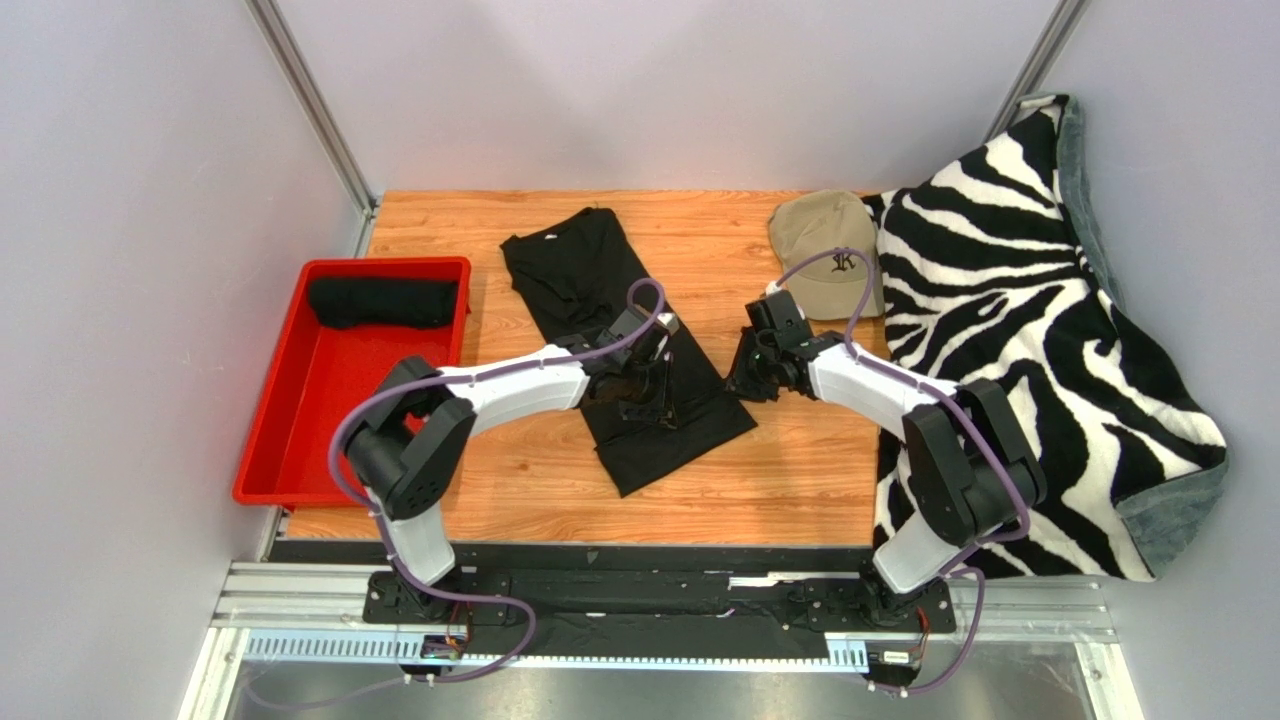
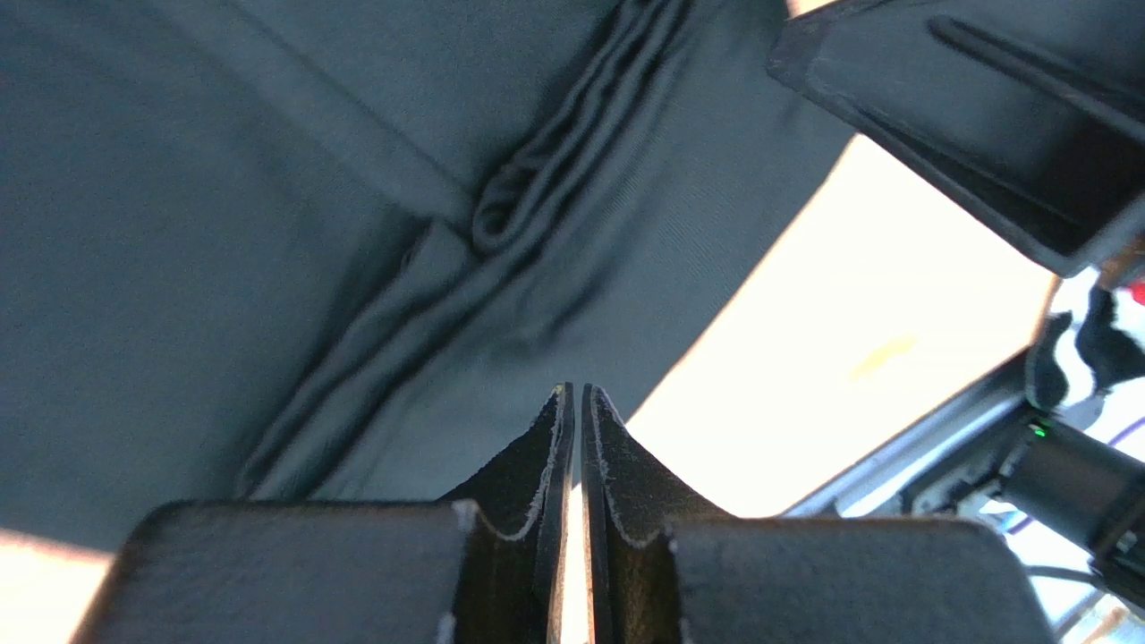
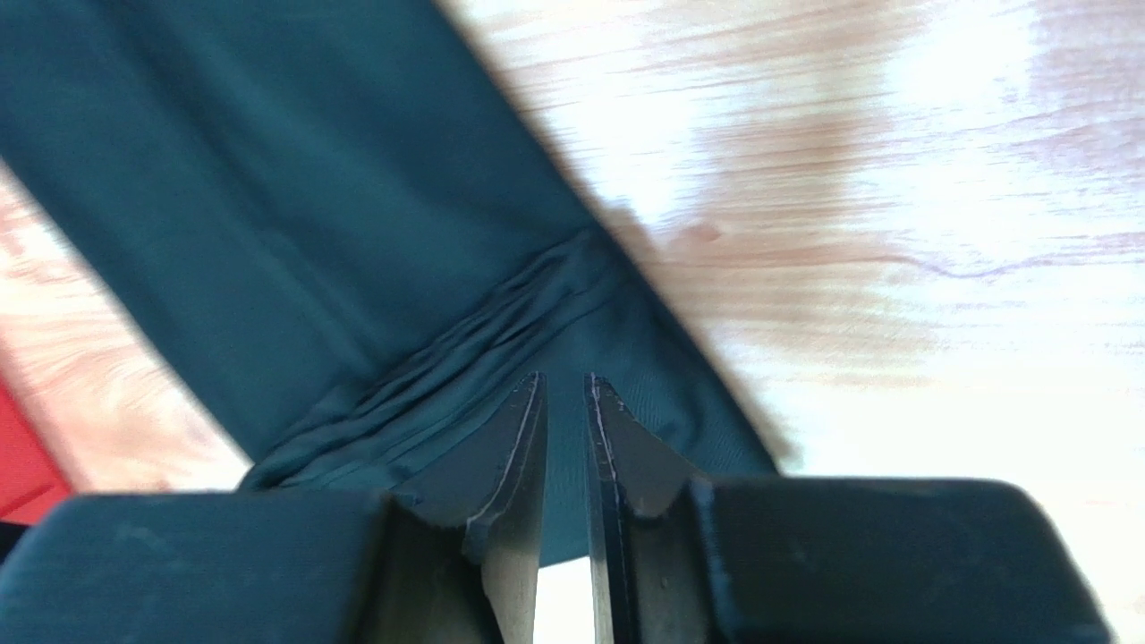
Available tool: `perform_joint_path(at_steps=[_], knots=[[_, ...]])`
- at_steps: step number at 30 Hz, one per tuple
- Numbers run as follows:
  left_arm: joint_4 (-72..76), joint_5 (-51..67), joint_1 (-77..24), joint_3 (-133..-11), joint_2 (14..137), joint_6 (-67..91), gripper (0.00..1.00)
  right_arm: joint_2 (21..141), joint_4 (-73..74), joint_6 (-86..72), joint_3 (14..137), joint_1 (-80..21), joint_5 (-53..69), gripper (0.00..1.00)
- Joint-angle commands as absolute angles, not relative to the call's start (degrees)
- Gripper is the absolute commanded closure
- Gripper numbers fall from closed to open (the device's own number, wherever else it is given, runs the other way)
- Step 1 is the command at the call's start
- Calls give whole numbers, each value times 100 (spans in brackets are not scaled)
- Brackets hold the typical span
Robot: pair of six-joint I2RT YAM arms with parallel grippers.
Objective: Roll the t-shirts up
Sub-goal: Roll the T-shirt to the center of the board.
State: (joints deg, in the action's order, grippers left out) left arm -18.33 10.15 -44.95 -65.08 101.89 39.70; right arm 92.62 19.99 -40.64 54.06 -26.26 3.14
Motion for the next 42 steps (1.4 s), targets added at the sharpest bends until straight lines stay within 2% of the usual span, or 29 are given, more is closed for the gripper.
perform_joint_path(at_steps=[1,9,20,23,27,33,42], knots=[[-2232,677,-4474,-6302,9537,3955,88,8868,2004,-4060,5423,-2882,456,80],[-1925,791,-4465,-5494,9404,3964,89,9166,1644,-4280,5239,-3278,896,81],[-1968,510,-4465,-4948,9264,3771,87,9378,1854,-4131,5062,-3068,369,80],[-2162,510,-4474,-4940,8940,3613,84,9125,2064,-4070,5176,-3050,334,79],[-2276,694,-4544,-4773,8316,3428,68,8641,2390,-4034,5256,-2971,141,70],[-2540,344,-5159,-4536,7919,3384,51,7921,2470,-4219,4694,-2523,158,65],[-2531,-193,-5721,-4676,8156,3252,48,7884,2101,-4403,4140,-2259,456,58]])
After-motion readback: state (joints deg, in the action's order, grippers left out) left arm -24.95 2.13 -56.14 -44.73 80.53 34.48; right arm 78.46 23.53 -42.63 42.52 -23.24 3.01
